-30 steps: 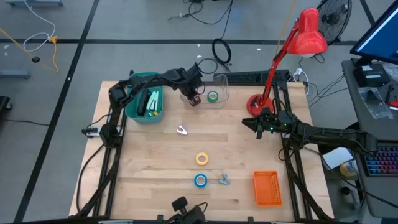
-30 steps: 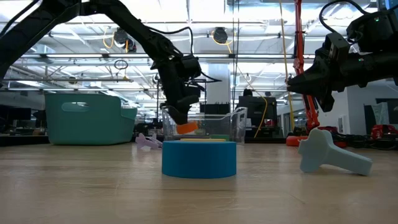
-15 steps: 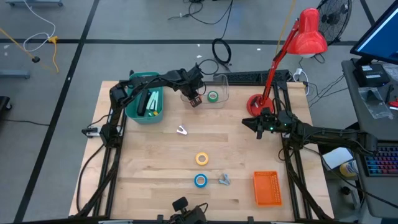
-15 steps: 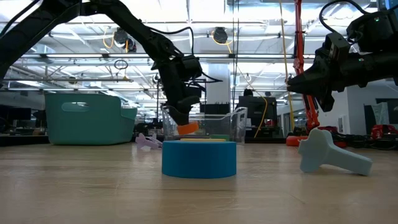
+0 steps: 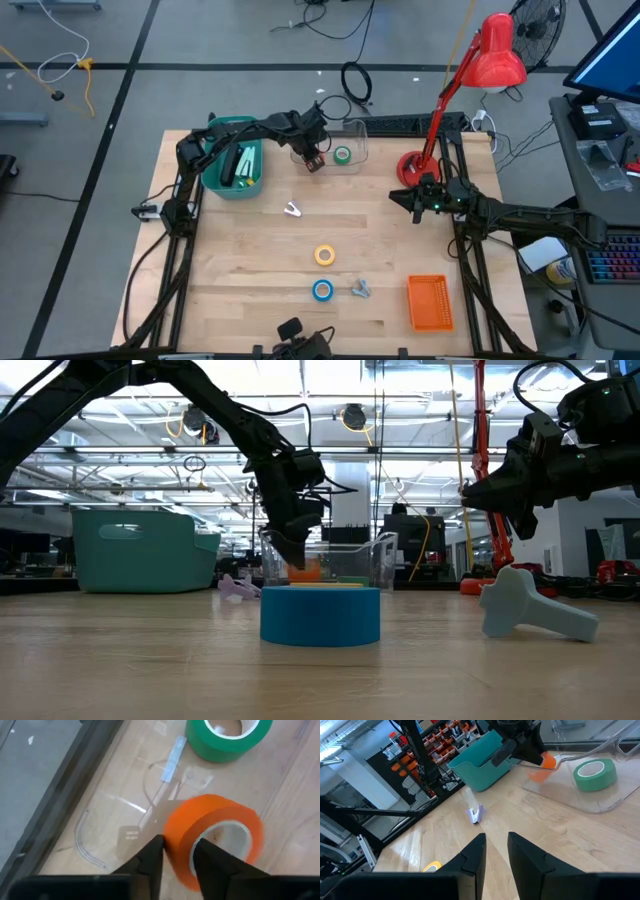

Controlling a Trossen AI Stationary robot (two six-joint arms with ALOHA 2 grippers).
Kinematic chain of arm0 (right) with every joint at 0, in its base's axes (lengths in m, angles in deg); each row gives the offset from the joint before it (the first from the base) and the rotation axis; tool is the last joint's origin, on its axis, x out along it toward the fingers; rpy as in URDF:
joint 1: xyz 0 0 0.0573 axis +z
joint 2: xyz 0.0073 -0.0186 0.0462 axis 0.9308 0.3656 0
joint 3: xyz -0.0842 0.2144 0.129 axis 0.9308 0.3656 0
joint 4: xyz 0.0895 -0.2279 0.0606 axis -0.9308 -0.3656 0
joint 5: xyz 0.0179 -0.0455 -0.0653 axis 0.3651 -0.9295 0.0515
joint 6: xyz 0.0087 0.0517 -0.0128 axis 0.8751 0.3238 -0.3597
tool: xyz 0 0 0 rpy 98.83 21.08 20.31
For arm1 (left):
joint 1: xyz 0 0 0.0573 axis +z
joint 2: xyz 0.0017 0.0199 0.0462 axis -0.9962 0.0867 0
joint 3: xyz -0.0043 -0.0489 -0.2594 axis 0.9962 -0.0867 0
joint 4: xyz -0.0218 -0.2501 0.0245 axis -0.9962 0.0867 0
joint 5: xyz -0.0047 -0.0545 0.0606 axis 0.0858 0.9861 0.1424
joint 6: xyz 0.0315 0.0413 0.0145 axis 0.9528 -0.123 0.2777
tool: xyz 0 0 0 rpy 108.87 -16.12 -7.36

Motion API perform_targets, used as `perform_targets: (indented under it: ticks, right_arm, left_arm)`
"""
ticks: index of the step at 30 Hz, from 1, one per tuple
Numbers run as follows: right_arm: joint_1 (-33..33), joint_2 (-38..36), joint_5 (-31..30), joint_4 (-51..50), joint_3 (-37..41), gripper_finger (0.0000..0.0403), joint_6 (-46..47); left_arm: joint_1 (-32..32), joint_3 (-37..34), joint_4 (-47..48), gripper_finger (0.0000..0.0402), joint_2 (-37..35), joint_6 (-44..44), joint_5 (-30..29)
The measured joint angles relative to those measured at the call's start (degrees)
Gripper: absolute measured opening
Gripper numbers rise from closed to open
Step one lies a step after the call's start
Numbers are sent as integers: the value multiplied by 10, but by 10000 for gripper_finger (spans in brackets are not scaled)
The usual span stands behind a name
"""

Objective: Pick and place Stapler, Stapler remover, tape
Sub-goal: Put the orange tape into the transparent bin, then put the yellow tape into the transparent bin

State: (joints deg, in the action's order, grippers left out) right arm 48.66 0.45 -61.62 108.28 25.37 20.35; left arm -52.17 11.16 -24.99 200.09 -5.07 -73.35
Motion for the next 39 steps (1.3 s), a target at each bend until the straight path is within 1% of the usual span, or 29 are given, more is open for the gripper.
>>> perform_targets:
  ticks: [6, 8, 12, 17, 20, 23, 25, 31, 37, 39]
  right_arm:
    - [0, 0, 0, 1, 0, 73, 0]
    - [0, 0, 2, 7, 0, 73, 0]
    - [0, 0, 3, 22, 0, 73, 13]
    - [1, 0, 10, 82, 0, 73, 46]
    - [1, 0, 45, 128, 0, 73, 45]
    - [3, 0, 77, 150, -2, 73, 45]
    - [10, 1, 81, 141, -7, 73, 40]
    - [50, 25, 80, 131, -54, 73, -4]
    - [89, 89, 80, 55, -126, 73, -44]
    - [101, 117, 79, 29, -151, 73, -57]
  left_arm:
    - [0, 0, 2, 167, -4, 2, -4]
    - [0, 0, 0, 180, -12, 2, -6]
    - [0, 0, 6, 196, -54, 1, -9]
    - [-7, 0, 15, 200, -143, -46, 4]
    - [-22, 0, 32, 200, -204, -76, 28]
    - [-41, 0, 50, 200, -258, -84, 58]
    - [-57, 0, 63, 200, -290, -85, 71]
    - [-109, 0, 110, 200, -360, -102, 72]
    - [-155, 0, 176, 200, -390, -101, 70]
    - [-169, 0, 202, 200, -393, -103, 58]
